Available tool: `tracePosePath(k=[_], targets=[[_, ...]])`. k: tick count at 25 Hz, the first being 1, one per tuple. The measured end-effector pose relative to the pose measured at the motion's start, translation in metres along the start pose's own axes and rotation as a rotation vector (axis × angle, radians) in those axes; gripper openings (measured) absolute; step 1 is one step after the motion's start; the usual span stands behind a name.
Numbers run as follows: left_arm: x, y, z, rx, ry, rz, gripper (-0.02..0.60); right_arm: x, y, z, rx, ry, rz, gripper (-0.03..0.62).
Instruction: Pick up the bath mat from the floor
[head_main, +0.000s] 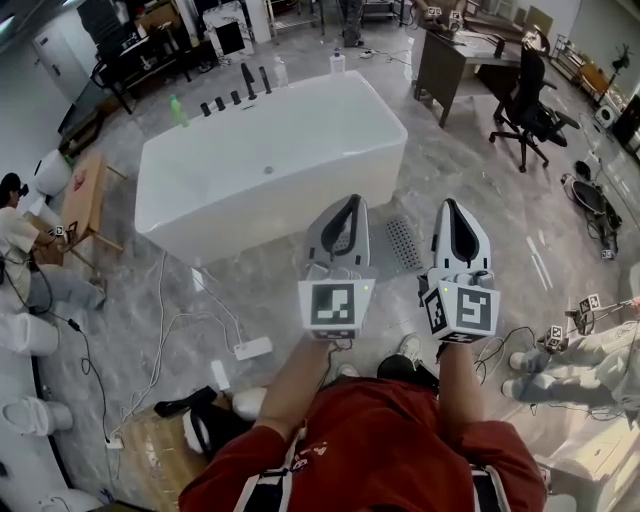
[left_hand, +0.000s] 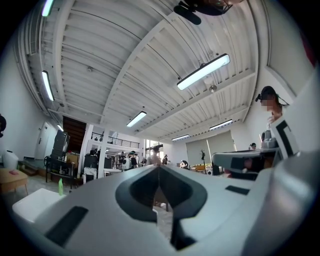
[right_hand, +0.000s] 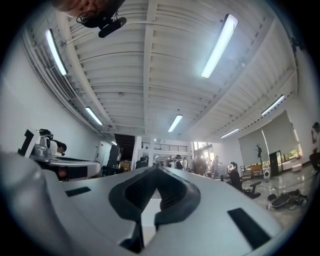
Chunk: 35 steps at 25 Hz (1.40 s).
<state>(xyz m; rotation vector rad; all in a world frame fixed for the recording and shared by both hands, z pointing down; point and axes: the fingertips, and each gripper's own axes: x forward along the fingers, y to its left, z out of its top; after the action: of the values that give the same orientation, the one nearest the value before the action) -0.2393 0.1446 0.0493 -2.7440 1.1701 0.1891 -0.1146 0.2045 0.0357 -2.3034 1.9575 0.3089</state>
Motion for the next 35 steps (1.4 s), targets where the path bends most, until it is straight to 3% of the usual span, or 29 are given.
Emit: tracePosePath(k=[9,24,35], targets=[[0.016,-0.010,-0.006,-0.018,0.014,0.018,0.015,0.009,-0.020,-0.007,0.007,0.005,0.030,0.012],[0.088,-0.070,-0.011,0.022,0.011,0.047,0.015,0.029,-0.113,-0.023,0.033,0.027,0.009,0.012],[0.143,-0.094,-0.029,-0.011,0.039,0.091,0.015,0.068,-0.167,-0.056,0.040,0.065,0.017,0.012]])
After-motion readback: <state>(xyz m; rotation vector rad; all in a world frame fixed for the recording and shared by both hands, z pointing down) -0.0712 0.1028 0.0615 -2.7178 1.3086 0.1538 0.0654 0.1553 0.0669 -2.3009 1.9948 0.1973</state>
